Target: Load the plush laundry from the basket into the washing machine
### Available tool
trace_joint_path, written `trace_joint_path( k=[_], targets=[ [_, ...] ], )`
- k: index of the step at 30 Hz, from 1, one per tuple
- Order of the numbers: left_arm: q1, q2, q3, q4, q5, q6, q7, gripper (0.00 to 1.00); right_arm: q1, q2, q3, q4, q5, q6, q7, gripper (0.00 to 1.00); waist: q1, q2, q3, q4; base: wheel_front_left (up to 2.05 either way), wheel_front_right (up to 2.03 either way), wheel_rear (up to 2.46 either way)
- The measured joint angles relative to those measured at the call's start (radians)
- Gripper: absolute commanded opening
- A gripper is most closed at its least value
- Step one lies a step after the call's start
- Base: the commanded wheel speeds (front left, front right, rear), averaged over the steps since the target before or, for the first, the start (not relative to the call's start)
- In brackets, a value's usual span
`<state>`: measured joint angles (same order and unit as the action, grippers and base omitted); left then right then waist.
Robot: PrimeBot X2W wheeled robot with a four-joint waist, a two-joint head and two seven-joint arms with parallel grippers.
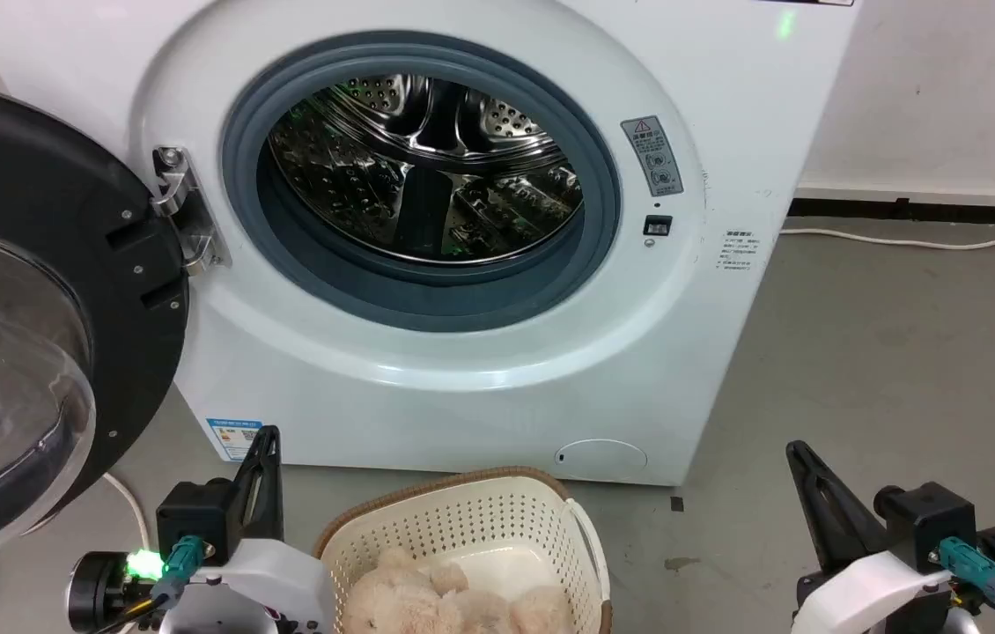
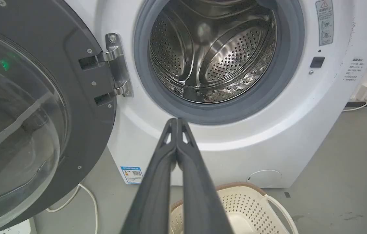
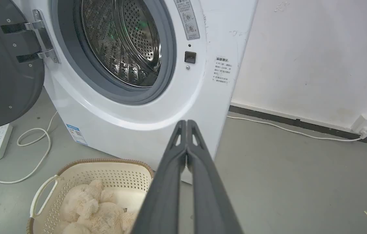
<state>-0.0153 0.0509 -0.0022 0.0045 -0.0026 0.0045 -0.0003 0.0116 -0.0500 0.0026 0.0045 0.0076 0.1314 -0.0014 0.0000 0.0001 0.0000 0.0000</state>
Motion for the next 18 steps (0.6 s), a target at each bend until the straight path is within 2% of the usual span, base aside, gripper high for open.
trace_joint_path(
  k=[18],
  targets=[
    [0.0,0.0,0.0,0.0,0.0,0.0,0.0,0.0,0.0,0.0,0.0,0.0,0.0,0.0,0.0,0.0,0.0,0.0,0.0,0.0,0.0,0.0,0.0]
  ],
)
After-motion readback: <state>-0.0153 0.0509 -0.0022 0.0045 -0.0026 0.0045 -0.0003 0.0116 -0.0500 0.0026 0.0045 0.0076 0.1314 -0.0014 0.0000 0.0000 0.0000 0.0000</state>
